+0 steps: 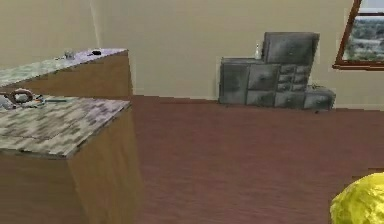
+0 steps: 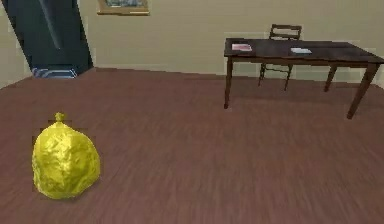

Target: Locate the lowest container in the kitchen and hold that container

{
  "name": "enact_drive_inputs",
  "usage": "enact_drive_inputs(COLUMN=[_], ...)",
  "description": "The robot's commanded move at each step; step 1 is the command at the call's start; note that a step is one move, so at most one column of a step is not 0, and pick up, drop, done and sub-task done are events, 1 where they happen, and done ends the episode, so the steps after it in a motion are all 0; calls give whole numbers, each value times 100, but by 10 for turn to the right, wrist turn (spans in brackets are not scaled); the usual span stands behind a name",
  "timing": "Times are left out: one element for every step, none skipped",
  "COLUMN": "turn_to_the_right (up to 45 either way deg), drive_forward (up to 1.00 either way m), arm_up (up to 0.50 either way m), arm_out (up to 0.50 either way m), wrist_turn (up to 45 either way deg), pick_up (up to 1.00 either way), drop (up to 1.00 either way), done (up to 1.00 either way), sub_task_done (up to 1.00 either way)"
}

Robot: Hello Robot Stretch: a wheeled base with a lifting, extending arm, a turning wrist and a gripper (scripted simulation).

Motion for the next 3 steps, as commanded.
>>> enact_drive_inputs(turn_to_the_right=[150, 0, 0], drive_forward=[0, 100, 50], arm_up=[0, 0, 0], arm_out=[0, 0, 0], wrist_turn=[0, 0, 0], pick_up=[0, 0, 0], drop=[0, 0, 0], done=[0, 0, 0], sub_task_done=[0, 0, 0])
